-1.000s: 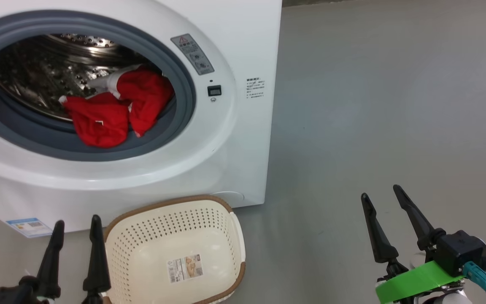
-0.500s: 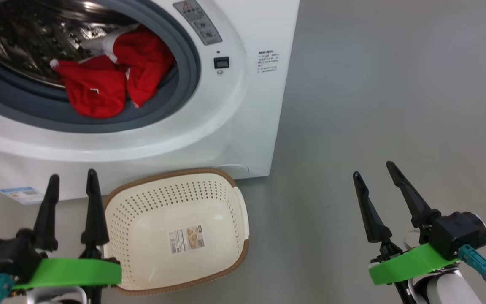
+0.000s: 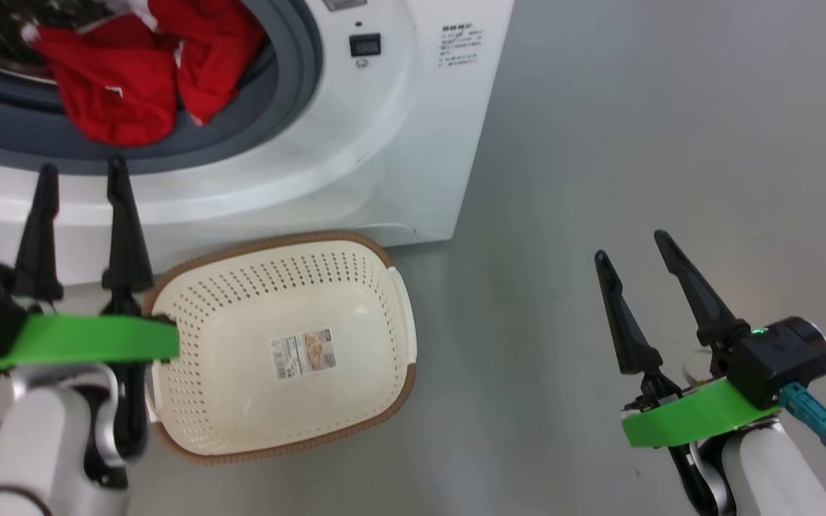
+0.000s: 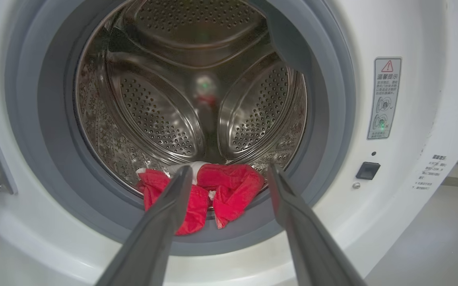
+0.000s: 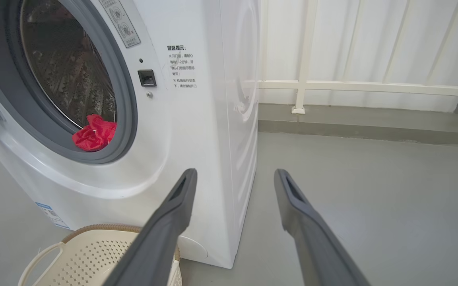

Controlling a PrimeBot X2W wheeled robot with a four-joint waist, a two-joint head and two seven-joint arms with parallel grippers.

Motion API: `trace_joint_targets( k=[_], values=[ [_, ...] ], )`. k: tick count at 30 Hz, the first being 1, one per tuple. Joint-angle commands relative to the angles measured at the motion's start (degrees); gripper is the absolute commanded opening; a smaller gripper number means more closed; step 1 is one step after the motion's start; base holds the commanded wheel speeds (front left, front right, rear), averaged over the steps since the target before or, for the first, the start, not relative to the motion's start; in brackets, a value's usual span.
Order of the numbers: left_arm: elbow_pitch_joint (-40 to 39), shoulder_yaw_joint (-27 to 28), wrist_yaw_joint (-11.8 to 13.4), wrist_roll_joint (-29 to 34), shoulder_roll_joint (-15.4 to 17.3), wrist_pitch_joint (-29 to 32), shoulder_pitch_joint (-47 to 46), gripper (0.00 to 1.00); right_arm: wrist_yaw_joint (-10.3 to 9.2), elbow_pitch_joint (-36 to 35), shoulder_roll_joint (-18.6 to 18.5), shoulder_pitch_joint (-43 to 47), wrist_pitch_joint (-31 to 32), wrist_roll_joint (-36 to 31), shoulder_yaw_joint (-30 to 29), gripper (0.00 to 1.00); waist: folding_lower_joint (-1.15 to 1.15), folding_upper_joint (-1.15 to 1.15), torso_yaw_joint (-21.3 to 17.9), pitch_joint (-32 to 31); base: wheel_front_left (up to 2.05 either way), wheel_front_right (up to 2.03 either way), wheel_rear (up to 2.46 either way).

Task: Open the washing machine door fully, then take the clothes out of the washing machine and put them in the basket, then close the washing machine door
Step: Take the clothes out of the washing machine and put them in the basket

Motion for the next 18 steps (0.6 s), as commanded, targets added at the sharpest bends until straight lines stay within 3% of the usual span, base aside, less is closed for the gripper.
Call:
trace_joint_targets(
  k=[1,18],
  values=[
    [0.3,2.1,-0.5,-0.4,1.9,-0.4,-3.0,1.0,0.35,-1.5,0.0,-1.4,-0.4,-0.3,1.7,1.0,0.0,0.0,-0.4,1.9,0.0,0.0,0.0],
    [16.4,0.8,-1.9,-0.6,4.1,3.6,-23.4,1.0,0.35,-1.7,0.0,-4.3,-0.4,-0.1,2.1,1.0,0.0,0.0,-1.7,8.5,0.0,0.0,0.0]
  ],
)
